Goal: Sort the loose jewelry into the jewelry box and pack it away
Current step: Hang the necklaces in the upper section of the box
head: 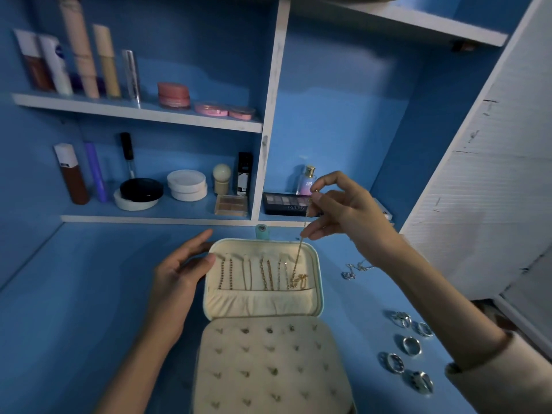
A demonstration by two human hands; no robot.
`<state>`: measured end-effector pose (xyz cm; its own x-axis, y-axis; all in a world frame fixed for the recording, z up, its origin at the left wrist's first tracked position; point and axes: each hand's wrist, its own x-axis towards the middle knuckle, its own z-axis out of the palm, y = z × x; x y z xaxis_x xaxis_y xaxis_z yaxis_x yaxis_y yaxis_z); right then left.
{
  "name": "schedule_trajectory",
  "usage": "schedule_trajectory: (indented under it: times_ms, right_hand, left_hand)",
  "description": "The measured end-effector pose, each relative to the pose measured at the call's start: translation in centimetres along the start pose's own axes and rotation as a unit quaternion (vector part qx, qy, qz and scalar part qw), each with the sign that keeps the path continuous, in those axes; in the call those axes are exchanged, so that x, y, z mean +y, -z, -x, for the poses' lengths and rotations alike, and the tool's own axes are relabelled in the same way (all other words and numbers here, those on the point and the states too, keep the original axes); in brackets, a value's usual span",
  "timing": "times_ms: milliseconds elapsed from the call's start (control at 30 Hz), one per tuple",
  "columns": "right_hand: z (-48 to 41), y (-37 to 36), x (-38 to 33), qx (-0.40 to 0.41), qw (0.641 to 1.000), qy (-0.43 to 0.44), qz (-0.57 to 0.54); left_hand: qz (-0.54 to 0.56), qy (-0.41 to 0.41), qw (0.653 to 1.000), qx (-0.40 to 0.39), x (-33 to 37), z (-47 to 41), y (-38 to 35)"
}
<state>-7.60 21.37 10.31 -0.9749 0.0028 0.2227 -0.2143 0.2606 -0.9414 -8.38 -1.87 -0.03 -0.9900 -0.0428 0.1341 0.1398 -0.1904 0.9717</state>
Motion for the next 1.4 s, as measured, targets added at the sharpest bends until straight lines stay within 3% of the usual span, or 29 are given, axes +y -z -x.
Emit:
schedule_trajectory:
  times_ms: [567,833,1067,1167,1267,1400]
  right_hand:
    - [-0.3,-0.2,1.6,0.058,0.993,-0.073,-0.068]
    - [0.2,0.4,2.3,0.08,0.991,-0.104,-0.039]
    - [2.3,1.3,1.4,0.022,0.991,-0.128,-0.014]
    - [3.0,1.0,0.7,-0.071,0.988,-0.127,0.049]
    - [3.1,0.2,1.4,-0.144,0.966,-0.085,0.197]
    - [3.0,-0.8,2.6,-0.147,0.925,0.007,0.349]
  left_hand:
    - [-0.001,-0.005,1.0,0.003,0.2,0.1,0.0]
    - [0.003,-0.002,1.0,0.002,0.3,0.1,-0.1]
    - [-0.005,0.001,1.0,-0.002,0.2,0.1,0.0]
    - [-0.006,-0.002,1.0,0.001,0.3,0.1,0.0]
    - [-0.009,-0.002,1.0,0.001,0.2,0.1,0.0]
    - [-0.005,-0.001,1.0,0.001,0.2,0.1,0.0]
